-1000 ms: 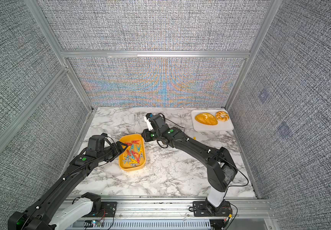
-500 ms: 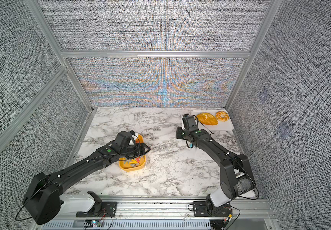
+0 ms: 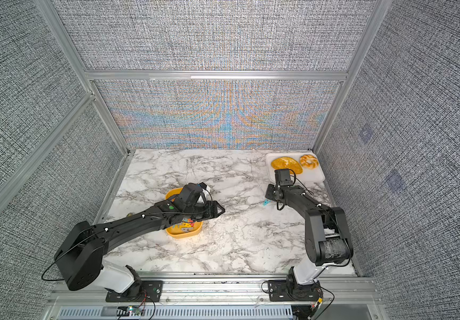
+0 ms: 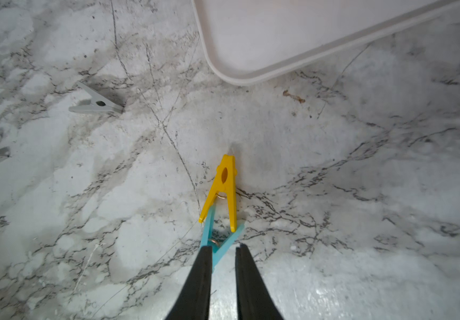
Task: Put the clothespins into the storage box
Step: Pick up the clothespin from the center of the board.
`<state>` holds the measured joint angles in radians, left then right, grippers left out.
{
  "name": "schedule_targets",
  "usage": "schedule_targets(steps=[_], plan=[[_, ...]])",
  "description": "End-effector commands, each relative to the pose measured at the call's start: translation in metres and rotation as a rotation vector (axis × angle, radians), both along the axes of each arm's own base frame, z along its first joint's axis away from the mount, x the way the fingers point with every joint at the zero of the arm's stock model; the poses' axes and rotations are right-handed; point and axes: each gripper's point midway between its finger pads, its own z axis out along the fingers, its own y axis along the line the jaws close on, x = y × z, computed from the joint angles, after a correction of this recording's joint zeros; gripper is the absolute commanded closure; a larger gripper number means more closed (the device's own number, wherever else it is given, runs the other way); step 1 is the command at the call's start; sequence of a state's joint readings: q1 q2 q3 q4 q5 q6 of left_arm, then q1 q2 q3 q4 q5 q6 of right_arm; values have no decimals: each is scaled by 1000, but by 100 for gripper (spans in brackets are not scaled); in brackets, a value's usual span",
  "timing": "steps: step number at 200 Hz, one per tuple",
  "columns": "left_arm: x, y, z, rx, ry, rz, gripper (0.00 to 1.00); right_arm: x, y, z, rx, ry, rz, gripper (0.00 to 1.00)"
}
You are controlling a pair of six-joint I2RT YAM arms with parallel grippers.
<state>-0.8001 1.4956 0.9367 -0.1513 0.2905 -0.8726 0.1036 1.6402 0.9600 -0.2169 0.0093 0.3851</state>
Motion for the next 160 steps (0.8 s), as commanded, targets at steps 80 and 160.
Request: schedule_targets(steps=[80, 160], plan=[[3, -3, -1, -7, -13, -2, 26, 0, 2, -27, 24, 26, -12, 74], [3, -2, -6, 4, -9, -1, 26, -5, 4, -42, 36, 52, -5, 80]])
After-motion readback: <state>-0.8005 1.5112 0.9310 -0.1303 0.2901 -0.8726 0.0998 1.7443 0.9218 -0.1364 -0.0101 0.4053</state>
